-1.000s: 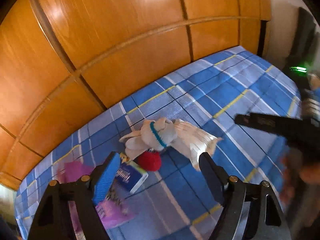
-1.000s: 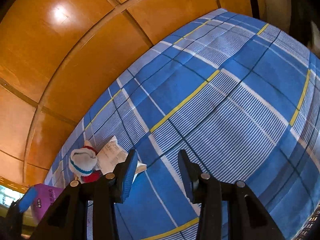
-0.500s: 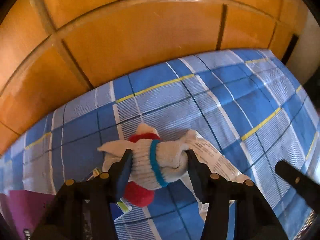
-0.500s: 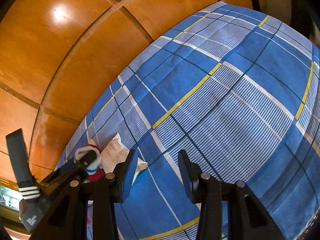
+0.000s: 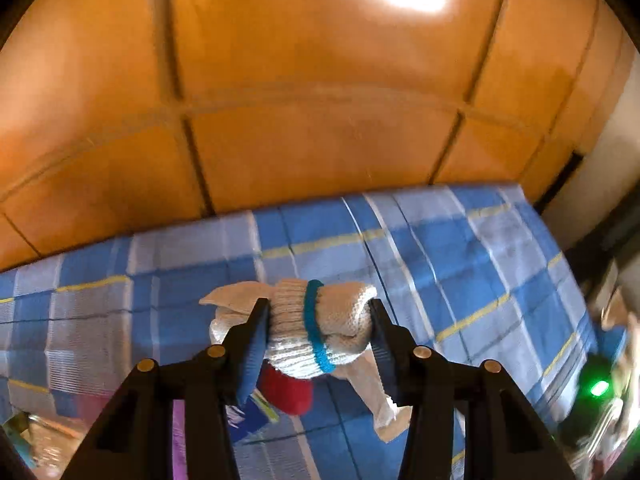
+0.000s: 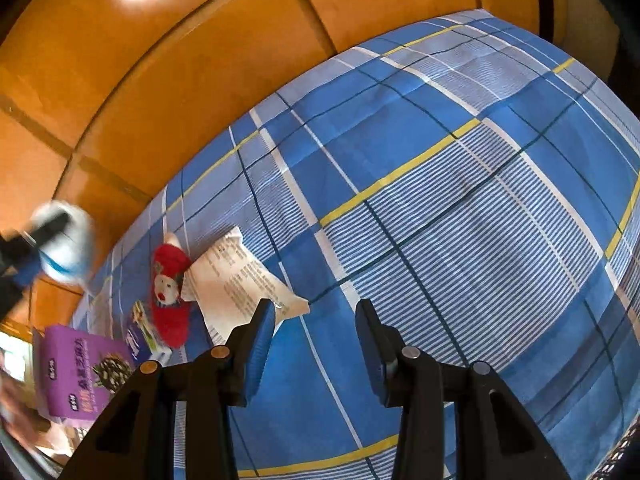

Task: Organize soft objects
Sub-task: 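Grasp the white knit glove with blue band using the left tool, then carry the white glove onto the gold tray and open the left tool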

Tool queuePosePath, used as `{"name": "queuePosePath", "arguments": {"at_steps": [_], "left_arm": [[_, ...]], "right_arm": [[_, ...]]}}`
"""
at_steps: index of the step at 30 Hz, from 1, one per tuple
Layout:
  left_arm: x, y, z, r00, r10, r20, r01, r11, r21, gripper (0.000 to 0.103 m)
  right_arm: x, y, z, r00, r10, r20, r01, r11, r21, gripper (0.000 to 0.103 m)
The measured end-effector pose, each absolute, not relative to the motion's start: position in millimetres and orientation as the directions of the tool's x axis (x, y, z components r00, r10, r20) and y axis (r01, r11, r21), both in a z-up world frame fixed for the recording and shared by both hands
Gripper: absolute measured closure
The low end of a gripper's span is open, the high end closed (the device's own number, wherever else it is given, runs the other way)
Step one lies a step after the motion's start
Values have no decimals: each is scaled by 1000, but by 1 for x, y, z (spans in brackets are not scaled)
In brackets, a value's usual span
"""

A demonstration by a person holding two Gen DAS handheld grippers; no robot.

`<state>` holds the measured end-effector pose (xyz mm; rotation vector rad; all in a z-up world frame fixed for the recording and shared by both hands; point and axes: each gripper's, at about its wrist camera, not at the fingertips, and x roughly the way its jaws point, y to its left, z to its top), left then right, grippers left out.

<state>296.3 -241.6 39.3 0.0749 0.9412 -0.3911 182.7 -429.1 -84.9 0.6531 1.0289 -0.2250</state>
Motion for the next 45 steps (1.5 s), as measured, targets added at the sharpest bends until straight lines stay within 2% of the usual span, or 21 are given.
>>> {"name": "queuePosePath", "arguments": {"at_steps": [7, 14, 15, 19, 24, 27, 30, 35, 39, 42, 45], "left_arm": [[316, -162, 95, 641, -208, -738, 205, 974, -97, 54], [295, -54, 104, 707, -92, -701, 59, 996, -71, 54], [290, -42, 103, 710, -84, -700, 48, 996, -71, 54], [254, 18, 96, 723, -52, -688, 15, 998, -59, 54], [208, 80, 79, 718, -55, -694, -32, 993, -112, 54], [178, 111, 67, 711, -45, -701, -71, 988, -136, 54], [152, 141, 52, 700, -23, -714, -116, 983, -145, 54], [120, 182, 17, 663, 7, -749, -205, 963, -173, 54], [101, 205, -21, 610, 11, -792, -278, 939, -201, 52], [85, 214, -41, 596, 29, -803, -321, 925, -205, 49], [70, 220, -53, 587, 44, -809, -342, 918, -199, 47]], "right_arm": [[184, -423, -87, 496, 120, -860, 451, 811, 373, 61], [189, -408, -84, 505, 164, -847, 374, 843, 386, 61], [190, -405, -82, 512, 168, -842, 356, 851, 386, 59], [195, -381, -70, 548, 180, -817, 245, 899, 362, 36], [217, -354, -78, 467, 117, -876, 153, 965, 211, 34], [229, -349, -86, 441, 34, -897, 159, 981, 115, 34], [237, -350, -95, 424, 4, -906, 163, 983, 81, 34], [235, -351, -99, 443, 4, -897, 148, 986, 78, 41], [235, -345, -102, 442, -5, -897, 138, 988, 62, 41], [230, -347, -106, 423, 42, -905, 133, 985, 108, 40], [227, -347, -106, 411, 32, -911, 129, 987, 93, 40]]}}
